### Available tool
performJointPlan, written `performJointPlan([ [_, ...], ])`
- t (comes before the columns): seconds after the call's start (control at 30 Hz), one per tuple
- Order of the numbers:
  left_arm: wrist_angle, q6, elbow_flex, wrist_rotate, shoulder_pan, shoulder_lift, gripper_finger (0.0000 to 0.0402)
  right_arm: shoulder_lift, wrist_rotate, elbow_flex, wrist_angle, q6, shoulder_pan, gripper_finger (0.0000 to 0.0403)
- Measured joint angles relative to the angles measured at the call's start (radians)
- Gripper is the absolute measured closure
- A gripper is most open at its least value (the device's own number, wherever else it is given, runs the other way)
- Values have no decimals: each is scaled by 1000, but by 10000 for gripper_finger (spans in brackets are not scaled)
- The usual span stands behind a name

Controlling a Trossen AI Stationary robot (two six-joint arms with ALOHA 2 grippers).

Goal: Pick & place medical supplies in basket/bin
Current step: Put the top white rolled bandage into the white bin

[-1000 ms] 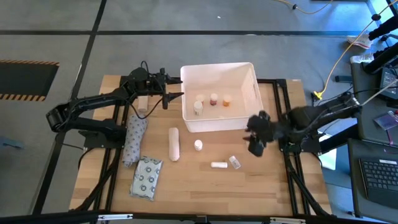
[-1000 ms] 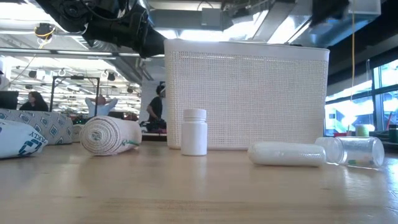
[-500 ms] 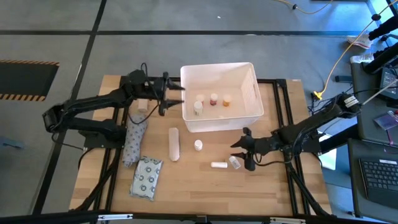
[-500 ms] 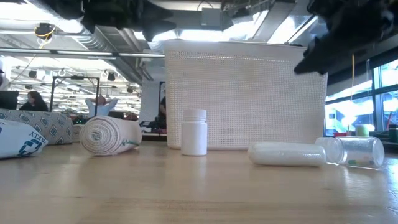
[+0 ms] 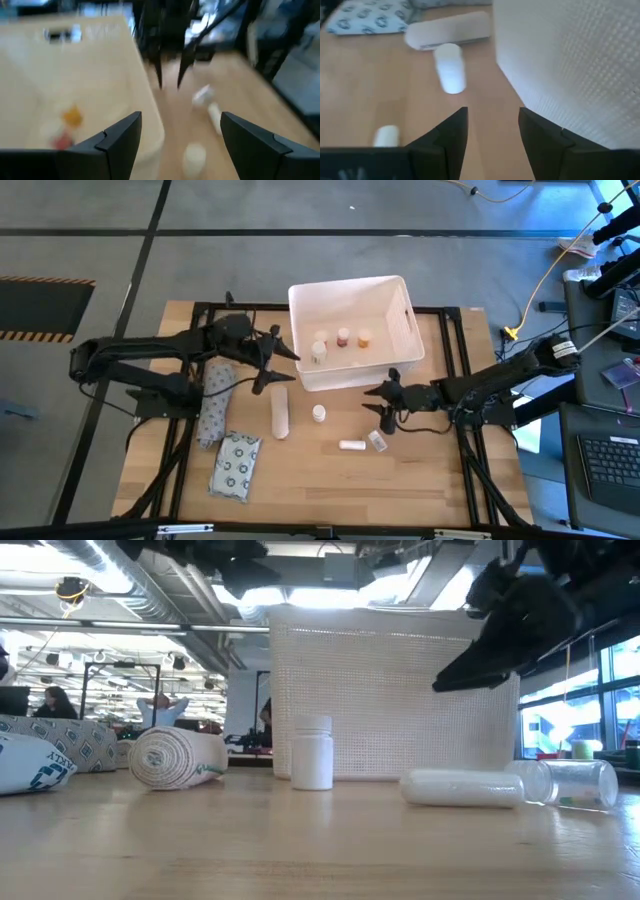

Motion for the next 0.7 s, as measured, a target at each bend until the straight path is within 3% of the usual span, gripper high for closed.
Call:
performJointPlan([
  [0.07,-149,-7,38,-117,-22,0,140,26,0,0,26,0,-21,226],
  [0.2,-408,-138,109,-557,-39,6,156,76,-1,0,90,-15,-54,226],
  [0.27,-542,-238,138,-691,-20,7,168,97,-2,0,120,-26,-63,226],
  [0.43,-700,-428,165,-715,100,7,199,129,-4,0,166,-27,-69,226],
  [0.57,-783,-498,165,-661,242,25,214,131,-8,0,165,-26,-69,226],
  [0.7,-789,-499,165,-677,369,62,215,130,-29,0,170,-26,-69,226],
])
